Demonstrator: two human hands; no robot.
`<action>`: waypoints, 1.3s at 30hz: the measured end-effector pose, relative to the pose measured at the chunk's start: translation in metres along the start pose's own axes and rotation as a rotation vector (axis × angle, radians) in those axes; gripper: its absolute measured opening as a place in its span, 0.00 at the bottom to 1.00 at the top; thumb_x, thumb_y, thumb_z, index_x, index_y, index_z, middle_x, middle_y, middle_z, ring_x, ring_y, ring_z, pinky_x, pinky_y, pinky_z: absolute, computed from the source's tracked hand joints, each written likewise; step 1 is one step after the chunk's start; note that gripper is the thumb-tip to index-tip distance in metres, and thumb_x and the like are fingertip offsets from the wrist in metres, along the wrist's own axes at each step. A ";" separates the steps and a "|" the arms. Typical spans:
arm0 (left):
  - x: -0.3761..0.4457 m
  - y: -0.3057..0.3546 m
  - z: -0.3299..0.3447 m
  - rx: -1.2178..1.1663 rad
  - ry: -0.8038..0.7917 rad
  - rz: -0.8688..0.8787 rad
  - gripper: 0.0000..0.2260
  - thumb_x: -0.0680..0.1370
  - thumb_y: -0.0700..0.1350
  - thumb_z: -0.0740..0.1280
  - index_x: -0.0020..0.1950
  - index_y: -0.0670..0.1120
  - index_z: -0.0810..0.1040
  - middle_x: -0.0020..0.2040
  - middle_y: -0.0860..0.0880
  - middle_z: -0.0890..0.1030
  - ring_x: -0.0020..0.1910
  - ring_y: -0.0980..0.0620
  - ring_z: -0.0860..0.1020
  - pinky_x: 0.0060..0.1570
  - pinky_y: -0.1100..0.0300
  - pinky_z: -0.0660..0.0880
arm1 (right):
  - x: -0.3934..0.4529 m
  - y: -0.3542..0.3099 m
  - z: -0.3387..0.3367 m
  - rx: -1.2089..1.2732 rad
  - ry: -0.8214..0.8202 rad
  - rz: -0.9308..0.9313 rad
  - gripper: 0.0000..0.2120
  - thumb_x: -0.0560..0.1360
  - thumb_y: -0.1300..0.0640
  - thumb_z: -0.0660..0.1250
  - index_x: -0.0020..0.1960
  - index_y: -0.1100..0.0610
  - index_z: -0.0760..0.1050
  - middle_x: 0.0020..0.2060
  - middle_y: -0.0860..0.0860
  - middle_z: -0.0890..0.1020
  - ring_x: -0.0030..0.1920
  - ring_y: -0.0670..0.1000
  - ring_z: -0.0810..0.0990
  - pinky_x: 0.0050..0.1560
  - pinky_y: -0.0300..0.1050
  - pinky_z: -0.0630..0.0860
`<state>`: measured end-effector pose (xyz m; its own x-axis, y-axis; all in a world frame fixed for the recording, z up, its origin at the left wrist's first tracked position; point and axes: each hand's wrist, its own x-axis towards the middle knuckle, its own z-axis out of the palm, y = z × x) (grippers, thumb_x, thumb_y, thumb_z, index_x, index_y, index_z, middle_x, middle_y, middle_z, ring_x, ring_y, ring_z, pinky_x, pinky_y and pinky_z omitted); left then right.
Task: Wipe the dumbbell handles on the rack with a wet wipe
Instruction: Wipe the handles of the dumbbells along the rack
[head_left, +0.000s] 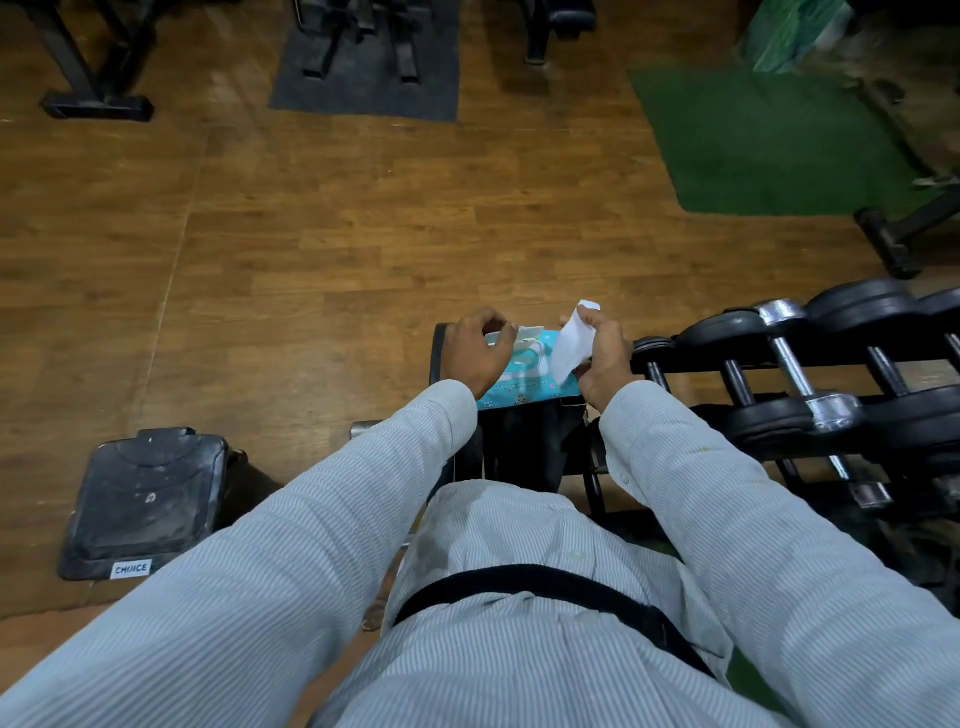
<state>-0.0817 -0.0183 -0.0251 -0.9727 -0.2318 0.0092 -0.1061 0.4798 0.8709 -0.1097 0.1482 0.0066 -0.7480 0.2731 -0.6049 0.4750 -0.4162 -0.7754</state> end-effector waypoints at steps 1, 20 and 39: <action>-0.002 0.000 0.002 0.027 0.011 0.007 0.09 0.78 0.51 0.70 0.45 0.47 0.85 0.43 0.54 0.86 0.44 0.57 0.82 0.43 0.67 0.74 | -0.002 0.000 -0.003 0.006 -0.007 0.002 0.06 0.76 0.59 0.71 0.51 0.59 0.79 0.37 0.52 0.86 0.31 0.49 0.82 0.35 0.41 0.78; -0.013 0.081 0.128 0.045 -0.180 0.210 0.12 0.76 0.40 0.66 0.56 0.43 0.84 0.49 0.46 0.87 0.49 0.46 0.84 0.53 0.55 0.79 | 0.066 -0.028 -0.125 0.145 -0.251 0.103 0.14 0.76 0.70 0.71 0.61 0.64 0.79 0.49 0.58 0.85 0.46 0.53 0.85 0.57 0.48 0.81; -0.022 0.116 0.227 -0.217 -0.045 -0.468 0.04 0.77 0.34 0.70 0.45 0.41 0.84 0.42 0.45 0.83 0.41 0.51 0.79 0.45 0.59 0.75 | 0.130 -0.087 -0.202 -0.343 -0.563 0.292 0.08 0.71 0.64 0.77 0.48 0.57 0.83 0.36 0.52 0.81 0.32 0.48 0.73 0.32 0.40 0.67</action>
<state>-0.1192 0.2351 -0.0357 -0.8399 -0.3403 -0.4227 -0.4913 0.1458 0.8587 -0.1551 0.3948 -0.0416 -0.6496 -0.3348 -0.6826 0.7419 -0.0830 -0.6654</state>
